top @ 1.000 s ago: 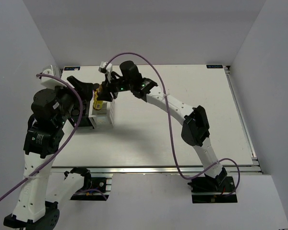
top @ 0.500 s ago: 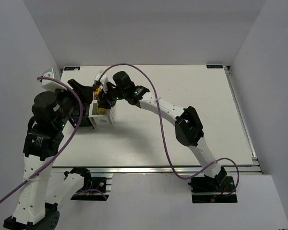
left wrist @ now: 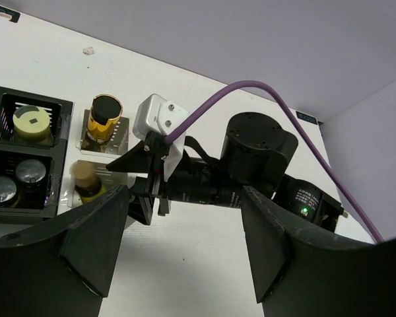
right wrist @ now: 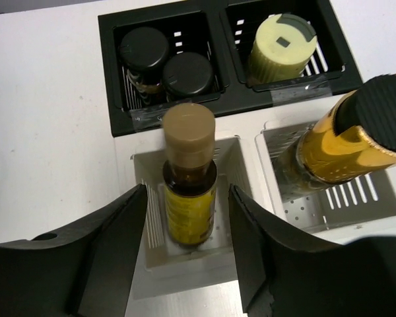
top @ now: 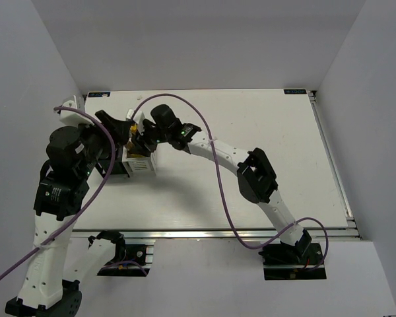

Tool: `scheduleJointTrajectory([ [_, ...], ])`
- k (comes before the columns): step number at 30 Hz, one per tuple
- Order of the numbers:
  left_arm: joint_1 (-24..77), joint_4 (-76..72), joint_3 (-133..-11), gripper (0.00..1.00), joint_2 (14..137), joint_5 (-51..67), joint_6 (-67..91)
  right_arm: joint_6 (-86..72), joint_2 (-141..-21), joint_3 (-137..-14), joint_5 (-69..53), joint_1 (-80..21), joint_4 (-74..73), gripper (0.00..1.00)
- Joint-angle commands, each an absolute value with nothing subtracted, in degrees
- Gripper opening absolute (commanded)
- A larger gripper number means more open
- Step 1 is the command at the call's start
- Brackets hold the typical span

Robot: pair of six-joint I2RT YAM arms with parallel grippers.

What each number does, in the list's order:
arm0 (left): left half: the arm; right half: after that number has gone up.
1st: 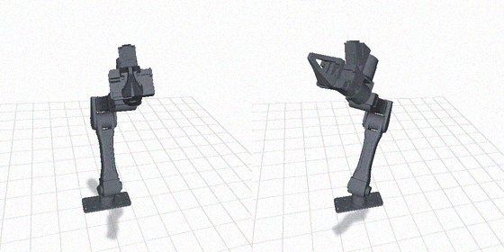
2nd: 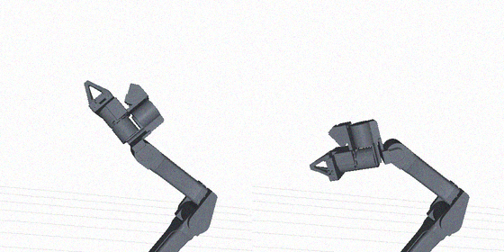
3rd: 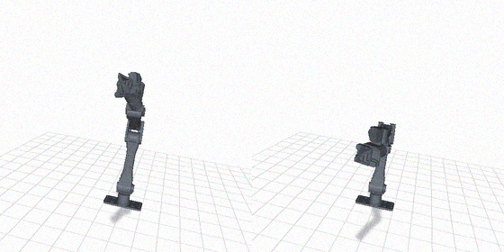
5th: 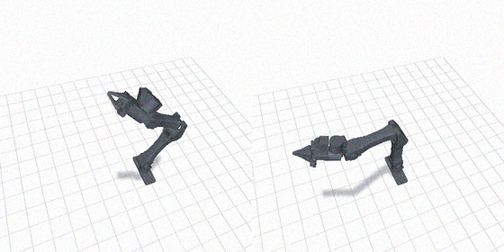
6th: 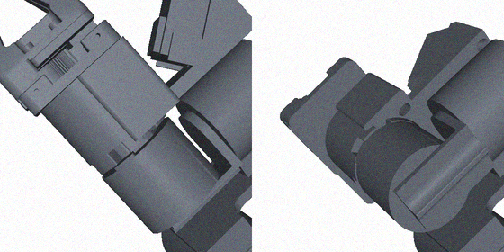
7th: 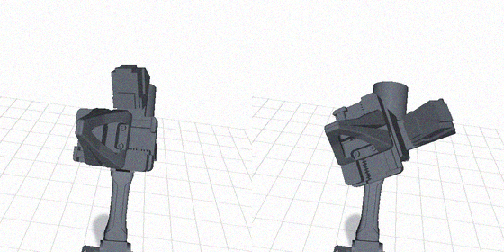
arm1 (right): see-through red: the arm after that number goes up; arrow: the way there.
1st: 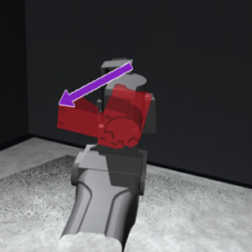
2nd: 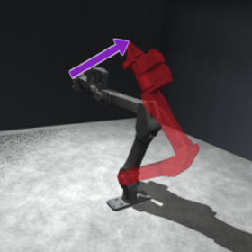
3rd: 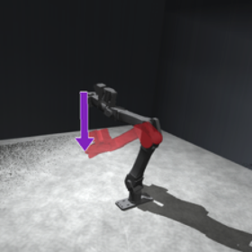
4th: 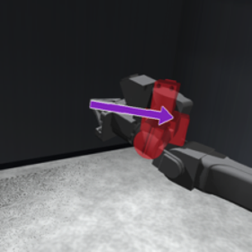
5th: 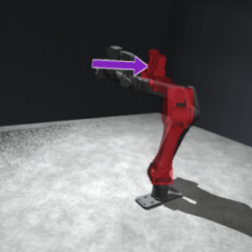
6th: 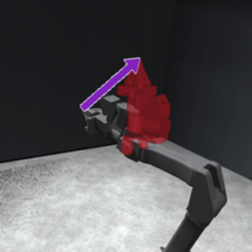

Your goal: Organize the condiment bottles

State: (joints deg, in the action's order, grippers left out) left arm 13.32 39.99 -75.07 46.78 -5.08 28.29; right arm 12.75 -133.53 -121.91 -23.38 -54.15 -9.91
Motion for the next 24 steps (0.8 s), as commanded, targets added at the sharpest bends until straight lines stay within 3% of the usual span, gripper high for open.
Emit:
scheduleJointTrajectory([
  [1,13.5,39.3,-74.4,0.79,46.4,-4.0,28.2,13.9,-133.3,-122.2,-22.5,-54.1,-6.4,0.58],
  [8,13.5,38.5,-74.3,0.79,46.4,-4.0,28.1,11.9,-131.3,-123.1,-23.7,-53.6,-6.9,0.61],
  [14,13.5,37.4,-74.1,0.76,46.4,-3.7,28.2,3.9,-122.2,-120.6,-32.9,-49.4,-4.5,0.66],
  [17,13.6,36.0,-72.5,0.66,46.4,-2.3,28.6,-4.7,-115.7,-114.4,-34.3,-45.4,-2.8,0.75],
  [18,13.6,36.0,-72.2,0.66,46.4,-1.9,28.7,-6.1,-114.6,-114.3,-34.6,-44.2,-3.0,0.75],
  [24,13.5,31.9,-69.2,0.36,46.6,1.7,29.7,-6.6,-105.7,-100.2,-35.9,-35.3,-3.9,0.75],
])
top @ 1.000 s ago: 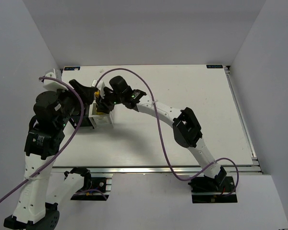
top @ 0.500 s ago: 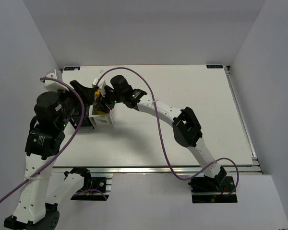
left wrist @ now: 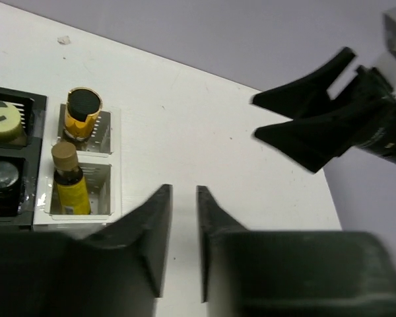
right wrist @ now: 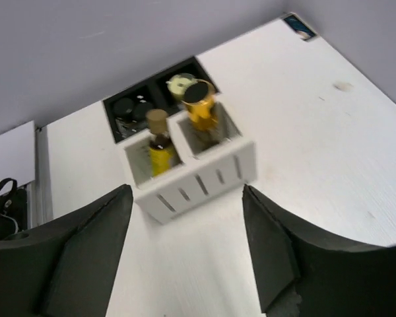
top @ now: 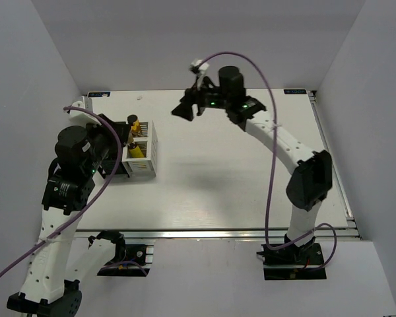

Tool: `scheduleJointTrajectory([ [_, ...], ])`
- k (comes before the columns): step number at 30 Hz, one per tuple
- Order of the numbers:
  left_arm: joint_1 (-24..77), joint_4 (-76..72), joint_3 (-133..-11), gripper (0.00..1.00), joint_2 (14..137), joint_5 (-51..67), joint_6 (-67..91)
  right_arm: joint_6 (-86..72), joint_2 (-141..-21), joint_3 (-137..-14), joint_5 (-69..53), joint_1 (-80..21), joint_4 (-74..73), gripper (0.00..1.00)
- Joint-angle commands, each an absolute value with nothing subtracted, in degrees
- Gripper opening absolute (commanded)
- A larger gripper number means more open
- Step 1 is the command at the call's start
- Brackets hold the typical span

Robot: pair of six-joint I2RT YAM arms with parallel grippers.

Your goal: Organize the condiment bottles

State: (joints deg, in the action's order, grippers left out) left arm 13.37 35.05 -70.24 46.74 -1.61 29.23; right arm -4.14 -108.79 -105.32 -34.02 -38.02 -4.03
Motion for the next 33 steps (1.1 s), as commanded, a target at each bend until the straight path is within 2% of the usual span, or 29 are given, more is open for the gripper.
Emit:
scheduleJointTrajectory([
  [1,13.5,30.9,-68.6,0.29,46.8,2.1,29.8,-5.4,-104.7,-98.9,-35.9,-34.5,-4.5,0.72],
  [3,13.5,30.4,-68.2,0.25,47.5,3.1,29.9,-3.6,-102.2,-95.1,-35.6,-32.9,-5.9,0.67],
  [7,13.5,31.5,-67.4,0.27,49.6,2.6,30.8,-1.1,-98.4,-89.6,-35.5,-31.6,-7.0,0.5],
  [8,13.5,32.7,-67.3,0.36,51.3,1.5,31.3,-0.4,-97.3,-88.8,-35.4,-31.6,-7.4,0.49],
  [11,13.5,39.4,-68.0,0.5,55.4,-3.7,33.3,-0.3,-96.2,-86.1,-34.9,-31.4,-8.7,0.52],
  [12,13.5,42.2,-68.2,0.61,58.6,-4.7,34.5,1.5,-95.6,-85.3,-34.8,-31.2,-9.6,0.55],
  [13,13.5,43.5,-68.6,0.64,60.3,-6.7,35.1,1.9,-95.5,-85.2,-34.8,-30.9,-10.2,0.59],
  [15,13.5,45.5,-69.5,0.69,64.8,-7.8,35.7,3.6,-95.1,-85.0,-35.2,-30.4,-12.2,0.62],
  [18,13.5,46.2,-71.1,0.73,69.2,-9.4,35.7,6.3,-94.8,-85.2,-38.3,-28.9,-14.7,0.62],
  [21,13.5,47.5,-73.2,0.75,73.0,-11.8,35.0,6.1,-94.5,-84.3,-41.1,-27.1,-15.1,0.47],
  [22,13.4,47.8,-73.7,0.75,73.9,-12.9,34.8,6.0,-94.3,-83.7,-41.8,-26.4,-15.0,0.35],
  [23,13.4,48.2,-74.1,0.75,74.5,-13.5,34.4,5.9,-94.0,-83.4,-42.0,-26.1,-15.0,0.32],
  [33,11.8,47.2,-75.9,0.74,78.8,-19.4,31.7,5.2,-93.5,-81.8,-41.6,-24.7,-14.3,0.34],
])
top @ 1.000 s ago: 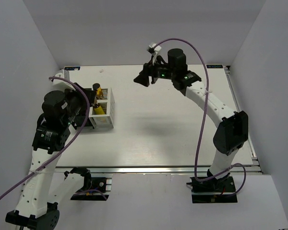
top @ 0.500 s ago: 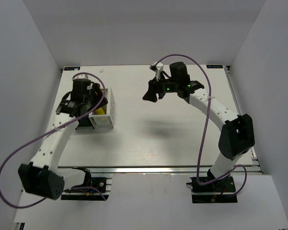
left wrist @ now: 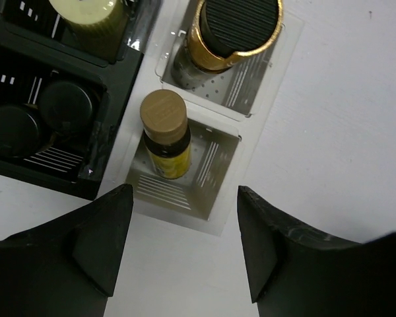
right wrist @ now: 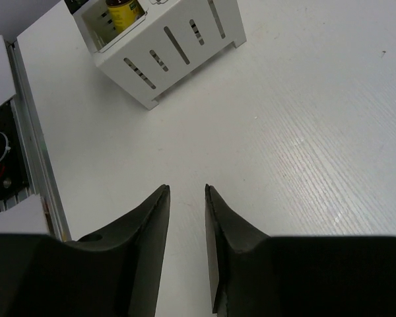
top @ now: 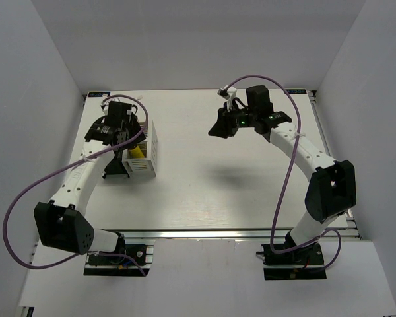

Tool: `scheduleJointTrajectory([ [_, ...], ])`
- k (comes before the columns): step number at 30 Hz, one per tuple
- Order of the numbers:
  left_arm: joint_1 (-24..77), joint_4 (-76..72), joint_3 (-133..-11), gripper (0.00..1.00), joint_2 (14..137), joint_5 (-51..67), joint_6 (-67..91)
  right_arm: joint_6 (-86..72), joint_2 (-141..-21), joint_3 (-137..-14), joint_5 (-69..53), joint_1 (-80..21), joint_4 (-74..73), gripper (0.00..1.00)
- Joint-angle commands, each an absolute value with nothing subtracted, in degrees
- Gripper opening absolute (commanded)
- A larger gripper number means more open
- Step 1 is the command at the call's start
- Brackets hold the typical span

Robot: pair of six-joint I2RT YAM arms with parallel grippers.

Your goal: Organize the condiment bottles

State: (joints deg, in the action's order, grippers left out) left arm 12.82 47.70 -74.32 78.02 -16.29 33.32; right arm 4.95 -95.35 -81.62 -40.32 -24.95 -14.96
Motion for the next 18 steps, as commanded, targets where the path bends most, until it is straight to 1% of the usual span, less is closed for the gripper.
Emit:
scheduleJointTrajectory([
  [1,11.4,46.9,-75.9,0.73,79.3,-19.4,31.5,5.1,-93.5,-81.9,-41.5,-24.6,-14.3,0.34],
  [6,9.4,43.3,-75.1,0.69,81.0,-19.2,30.1,4.8,-94.0,-82.6,-41.3,-24.2,-14.3,0.34],
  [18,8.3,41.2,-79.0,0.65,86.5,-16.3,28.3,4.2,-93.7,-82.0,-41.1,-23.2,-13.8,0.34],
])
